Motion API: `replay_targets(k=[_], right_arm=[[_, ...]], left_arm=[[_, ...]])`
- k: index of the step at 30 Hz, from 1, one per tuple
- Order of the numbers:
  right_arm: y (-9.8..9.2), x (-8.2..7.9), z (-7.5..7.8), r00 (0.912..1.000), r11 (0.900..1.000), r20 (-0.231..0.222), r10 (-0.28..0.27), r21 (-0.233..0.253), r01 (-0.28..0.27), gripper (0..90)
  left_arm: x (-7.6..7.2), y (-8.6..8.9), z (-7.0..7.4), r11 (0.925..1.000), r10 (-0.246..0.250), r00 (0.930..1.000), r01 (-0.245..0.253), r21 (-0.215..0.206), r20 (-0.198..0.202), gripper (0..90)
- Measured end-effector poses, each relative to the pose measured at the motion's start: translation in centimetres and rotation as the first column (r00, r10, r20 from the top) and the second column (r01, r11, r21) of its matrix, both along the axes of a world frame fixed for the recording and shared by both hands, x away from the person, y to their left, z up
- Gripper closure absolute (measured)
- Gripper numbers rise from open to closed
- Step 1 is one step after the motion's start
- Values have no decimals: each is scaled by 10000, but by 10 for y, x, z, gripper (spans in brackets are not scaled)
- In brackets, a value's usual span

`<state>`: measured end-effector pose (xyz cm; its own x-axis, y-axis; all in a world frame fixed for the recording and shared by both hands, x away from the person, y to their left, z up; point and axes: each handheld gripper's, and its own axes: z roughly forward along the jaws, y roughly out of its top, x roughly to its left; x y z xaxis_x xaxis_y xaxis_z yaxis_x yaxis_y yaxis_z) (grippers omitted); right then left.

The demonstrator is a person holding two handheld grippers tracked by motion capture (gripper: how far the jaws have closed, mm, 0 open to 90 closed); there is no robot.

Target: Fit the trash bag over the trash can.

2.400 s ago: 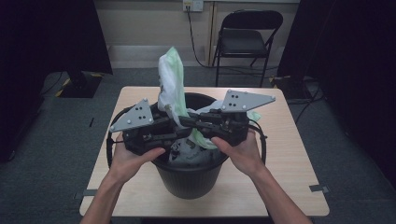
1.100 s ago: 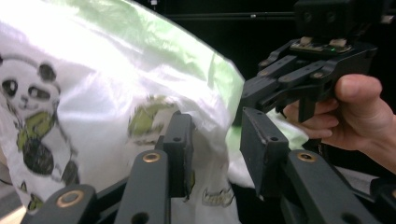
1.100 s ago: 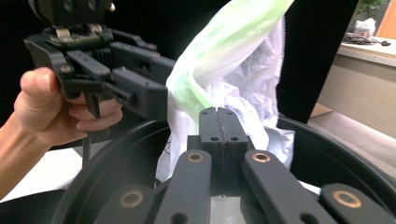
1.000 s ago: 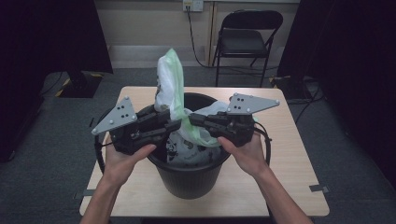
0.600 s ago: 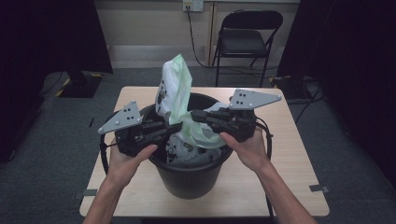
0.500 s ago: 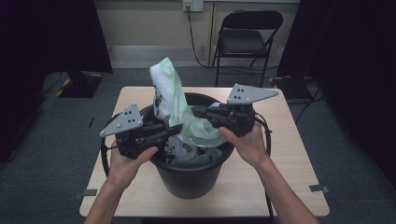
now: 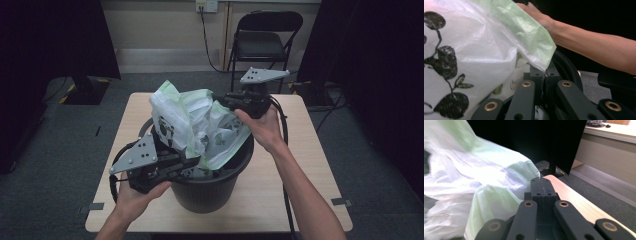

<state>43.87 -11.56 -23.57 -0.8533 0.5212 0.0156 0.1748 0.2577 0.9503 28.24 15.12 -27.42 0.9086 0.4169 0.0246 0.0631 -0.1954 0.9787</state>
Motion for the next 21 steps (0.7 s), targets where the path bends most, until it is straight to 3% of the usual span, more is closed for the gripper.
replay_targets(k=[8,15,21], right_arm=[[-11,25,-5,9941,9943,-273,-1049,139,1053,900],[-12,16,-9,9974,9975,-218,-689,147,692,900],[-10,6,-8,9991,9989,-60,-420,229,421,900]], left_arm=[[-1,3,1,10000,11,10000,-11,-34,24,865],[1,15,20,9977,380,9986,-359,-577,358,558],[-1,22,36,9929,800,9949,-740,-936,620,412]])
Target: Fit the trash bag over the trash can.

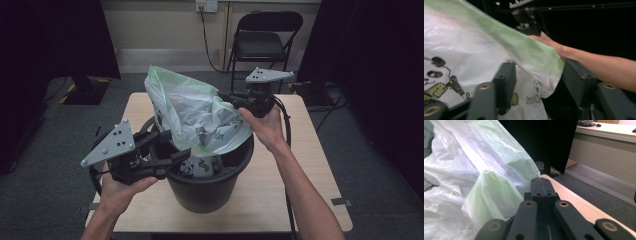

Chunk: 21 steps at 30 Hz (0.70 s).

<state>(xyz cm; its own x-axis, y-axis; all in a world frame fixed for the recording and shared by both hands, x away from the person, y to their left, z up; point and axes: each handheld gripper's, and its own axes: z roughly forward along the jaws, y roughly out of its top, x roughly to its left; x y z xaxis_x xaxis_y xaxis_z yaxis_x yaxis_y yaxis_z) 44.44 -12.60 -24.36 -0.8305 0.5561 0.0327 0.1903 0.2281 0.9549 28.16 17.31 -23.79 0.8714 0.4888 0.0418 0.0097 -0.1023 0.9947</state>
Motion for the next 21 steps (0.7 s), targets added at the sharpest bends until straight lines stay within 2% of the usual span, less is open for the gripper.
replay_targets(k=[2,4,6,8,11,14,21], right_arm=[[0,-2,0,10000,10000,7,67,23,-67,900],[0,-2,1,9999,9999,-1,104,-18,-104,900],[1,-3,1,9995,9995,-6,302,-40,-302,900],[1,-5,1,9994,9994,63,352,-28,-351,900],[1,0,0,9998,9998,-7,177,-82,-177,900],[0,14,-3,9998,9996,-192,-81,-266,76,900],[-2,42,-7,9954,9950,-369,-887,-483,869,900]], left_arm=[[0,1,2,9998,-122,9999,122,-169,-16,413],[1,-1,2,9999,-118,9999,118,-95,-12,427],[2,-3,-2,9999,-82,10000,82,110,-3,568],[5,-7,-7,9992,-342,9992,346,223,-194,725],[7,-13,-17,9977,-573,9977,585,329,-363,828],[5,-19,-24,9955,-797,9960,816,487,-401,875],[-2,-19,-31,9936,-968,9946,988,555,-364,890]])
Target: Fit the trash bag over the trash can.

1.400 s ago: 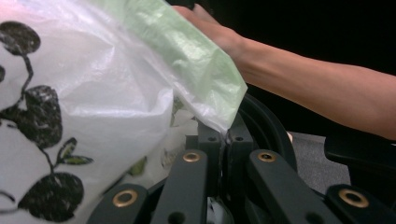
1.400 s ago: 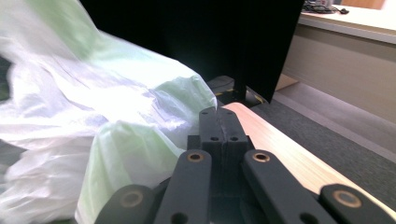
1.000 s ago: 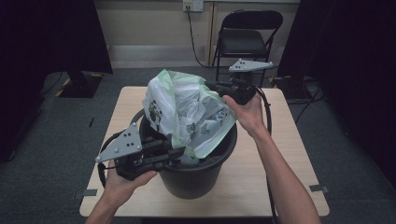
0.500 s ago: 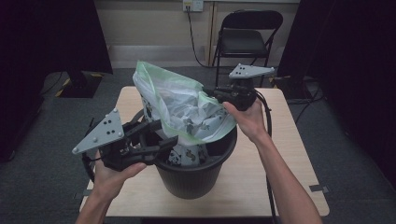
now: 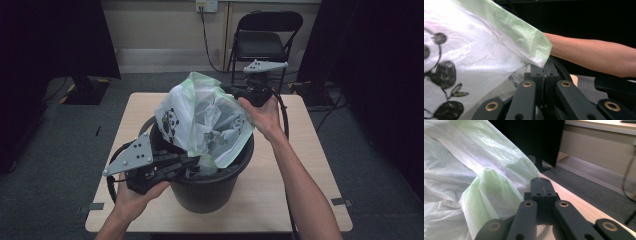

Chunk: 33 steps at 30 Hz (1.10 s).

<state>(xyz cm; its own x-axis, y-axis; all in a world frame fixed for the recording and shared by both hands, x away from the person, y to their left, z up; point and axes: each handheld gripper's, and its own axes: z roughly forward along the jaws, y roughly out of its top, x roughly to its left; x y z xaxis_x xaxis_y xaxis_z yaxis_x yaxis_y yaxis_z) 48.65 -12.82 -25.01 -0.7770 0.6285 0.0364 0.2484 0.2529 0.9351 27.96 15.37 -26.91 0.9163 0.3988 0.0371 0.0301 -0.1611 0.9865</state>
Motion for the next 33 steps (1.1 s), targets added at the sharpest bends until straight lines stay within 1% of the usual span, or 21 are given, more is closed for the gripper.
replay_targets(k=[2,3,5,7,8,9,11,13,14,17,18,19,21,24,26,27,29,31,32,33], right_arm=[[-1,6,-2,9991,9991,-70,-417,-106,417,900],[-2,9,-4,9979,9977,-92,-638,-221,636,900],[-5,15,-10,9949,9950,-270,-968,-264,961,900],[-8,18,-14,9944,9950,-410,-979,-226,970,900],[-9,17,-15,9949,9955,-418,-922,-238,912,900],[-9,16,-16,9956,9964,-430,-831,-216,823,900],[-9,13,-15,9971,9976,-340,-675,-169,670,900],[-11,10,-11,9981,9985,-286,-547,32,548,900],[-11,8,-10,9986,9989,-266,-462,82,464,900],[-12,3,-7,9996,9997,-153,-258,19,258,900],[-11,2,-6,9995,9996,-111,-282,-8,282,900],[-11,0,-6,9997,9997,-69,-227,6,227,900],[-11,-2,-5,9998,9998,-11,-212,28,212,900],[-11,-3,-3,9998,9998,48,-189,36,189,900],[-10,-5,-2,9999,9999,62,-78,92,78,900],[-9,-6,-1,9999,10000,110,-10,58,10,900],[-4,-10,1,9993,9995,178,330,-26,-330,900],[2,-15,4,9971,9975,255,712,7,-712,900],[5,-18,5,9952,9956,275,942,-37,-941,900],[8,-20,7,9913,9915,243,1295,-125,-1292,900]], left_arm=[[-1,2,-1,10000,-35,10000,35,11,-39,892],[-2,4,-1,10000,44,10000,-44,22,-26,892],[-2,6,-1,10000,60,10000,-60,45,-23,892],[-2,9,0,9999,100,9999,-100,115,-1,890],[-2,9,0,9998,131,9999,-132,153,48,880],[-1,10,1,9998,160,9998,-161,138,92,836],[-1,12,4,9996,280,9995,-281,78,118,707],[-2,14,8,9995,319,9994,-318,-59,161,633],[-3,15,11,9994,348,9991,-347,-72,256,608],[-5,19,21,9988,444,9980,-433,-248,450,572],[-5,20,24,9984,471,9977,-455,-346,481,553],[-6,21,27,9981,531,9971,-513,-346,551,544],[-8,24,34,9976,571,9958,-542,-421,712,541],[-9,27,41,9961,668,9944,-617,-627,825,536],[-8,27,44,9944,858,9924,-798,-691,886,522],[-6,27,46,9931,993,9915,-935,-708,840,506],[-1,27,48,9908,1207,9896,-1153,-711,778,447],[6,29,48,9838,1617,9849,-1559,-889,621,412],[10,30,47,9792,1861,9810,-1806,-926,547,388],[15,32,45,9778,1918,9800,-1861,-967,533,379]])
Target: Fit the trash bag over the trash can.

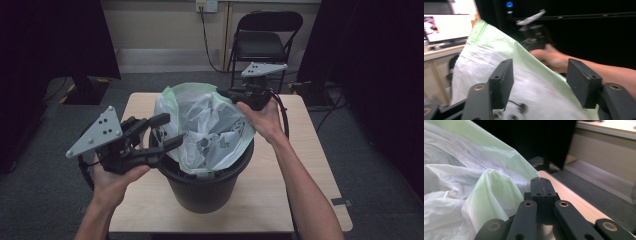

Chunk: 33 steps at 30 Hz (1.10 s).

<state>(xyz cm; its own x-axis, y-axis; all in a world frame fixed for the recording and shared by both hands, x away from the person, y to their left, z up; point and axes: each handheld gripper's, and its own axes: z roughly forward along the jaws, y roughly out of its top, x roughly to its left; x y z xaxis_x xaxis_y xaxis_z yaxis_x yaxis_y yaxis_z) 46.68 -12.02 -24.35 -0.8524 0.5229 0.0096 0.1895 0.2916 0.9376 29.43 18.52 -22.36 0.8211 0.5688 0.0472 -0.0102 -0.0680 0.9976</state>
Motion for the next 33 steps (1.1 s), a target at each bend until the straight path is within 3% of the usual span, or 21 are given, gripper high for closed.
replay_targets(k=[4,5,7,9,11,12,17,24,30,31,33], right_arm=[[14,-11,3,9978,9949,420,519,-891,-480,900],[15,-12,3,9972,9937,468,579,-985,-530,894],[15,-12,4,9973,9932,384,631,-1004,-590,844],[13,-11,3,9981,9953,358,501,-846,-470,791],[10,-11,4,9993,9989,364,44,-476,-27,626],[8,-12,4,9990,9993,371,-231,-283,242,644],[-6,-22,12,9992,9983,376,129,560,-150,595],[-10,-44,18,9976,9952,467,504,812,-541,566],[-11,-50,13,9973,9910,169,719,1123,-733,514],[-9,-49,11,9966,9912,103,818,1039,-824,525],[-3,-48,8,9945,9907,-2,1049,868,-1045,653]], left_arm=[[12,10,-1,9985,519,9986,-519,-168,-40,377],[14,12,-1,9984,470,9987,-476,-305,-193,378],[19,14,-4,9985,503,9983,-509,-193,-292,451],[24,12,-11,9989,458,9971,-463,-62,-604,460],[27,8,-18,9991,428,9968,-426,53,-681,456],[28,8,-22,9993,375,9966,-371,71,-731,453],[28,9,-33,9990,432,9950,-439,-66,-901,448],[22,6,-33,9993,375,9959,-372,53,-824,449],[21,3,-34,9998,167,9967,-156,138,-792,528],[21,3,-35,9998,142,9966,-133,114,-816,531],[21,3,-33,9998,91,9972,-78,178,-743,545]])
